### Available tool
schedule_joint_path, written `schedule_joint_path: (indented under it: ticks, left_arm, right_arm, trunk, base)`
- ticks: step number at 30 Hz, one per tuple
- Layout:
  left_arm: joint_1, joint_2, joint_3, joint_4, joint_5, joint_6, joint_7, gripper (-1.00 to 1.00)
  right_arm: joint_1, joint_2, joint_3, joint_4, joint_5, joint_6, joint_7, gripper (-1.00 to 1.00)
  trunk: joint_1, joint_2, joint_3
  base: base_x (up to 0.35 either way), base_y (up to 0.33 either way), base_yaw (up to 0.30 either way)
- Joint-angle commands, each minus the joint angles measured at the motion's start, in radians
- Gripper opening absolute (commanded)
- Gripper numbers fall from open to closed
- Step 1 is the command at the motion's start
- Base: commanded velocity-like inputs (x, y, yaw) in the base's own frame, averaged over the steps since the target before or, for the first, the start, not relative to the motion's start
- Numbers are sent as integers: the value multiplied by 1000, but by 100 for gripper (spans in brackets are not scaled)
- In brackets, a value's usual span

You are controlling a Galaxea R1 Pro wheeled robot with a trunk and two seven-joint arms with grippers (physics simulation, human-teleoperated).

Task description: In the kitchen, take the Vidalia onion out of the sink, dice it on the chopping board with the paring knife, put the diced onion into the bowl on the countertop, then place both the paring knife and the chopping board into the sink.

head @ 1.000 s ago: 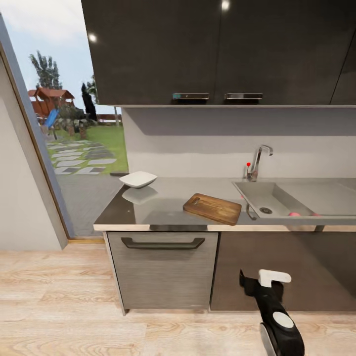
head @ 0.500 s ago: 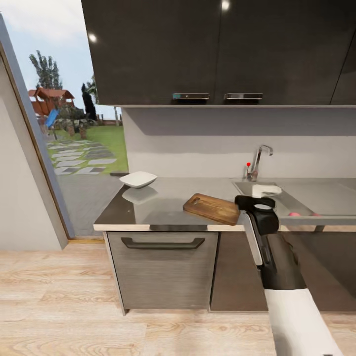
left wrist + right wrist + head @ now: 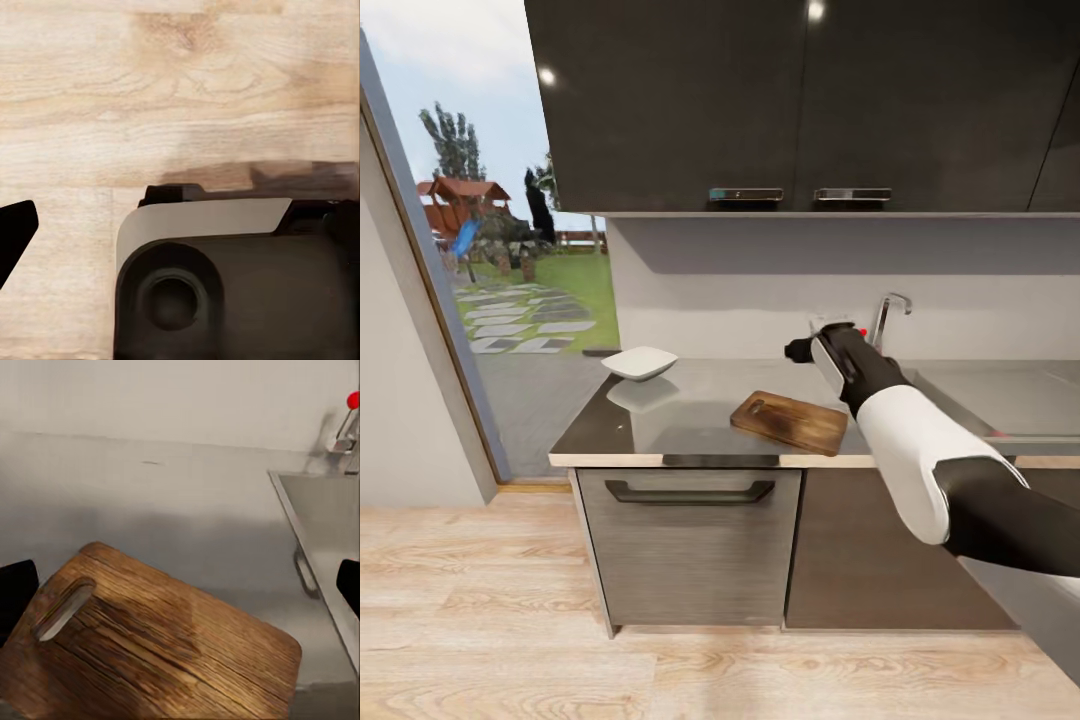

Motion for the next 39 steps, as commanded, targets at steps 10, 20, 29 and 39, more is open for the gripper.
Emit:
schedule_joint_path:
  ticks: [10,20,29,39]
  left_arm:
    - [0,-3,1,78,3,-2,0,100]
    - [0,-2,5,100,5,-6,1,100]
    - [0,3,6,100,9,-8,2,100]
    - [0,21,4,100,25,-10,0,100]
  right_arm:
    - [-4,-35,142,17,79,8,402,100]
    - [-4,-34,171,19,306,-10,798,100]
    - [-4,-29,334,16,450,-186,1173,100]
    - [-4,-23,358,20,453,-220,1235,100]
  trunk:
    - [0,-1,-1]
    - [0,-1,-1]
    - [0,-1,-1]
    - [0,-1,-2]
  base:
    - [171,-130,0]
    - [272,-211,0]
    - [265,-225,0]
    - [106,-108,11]
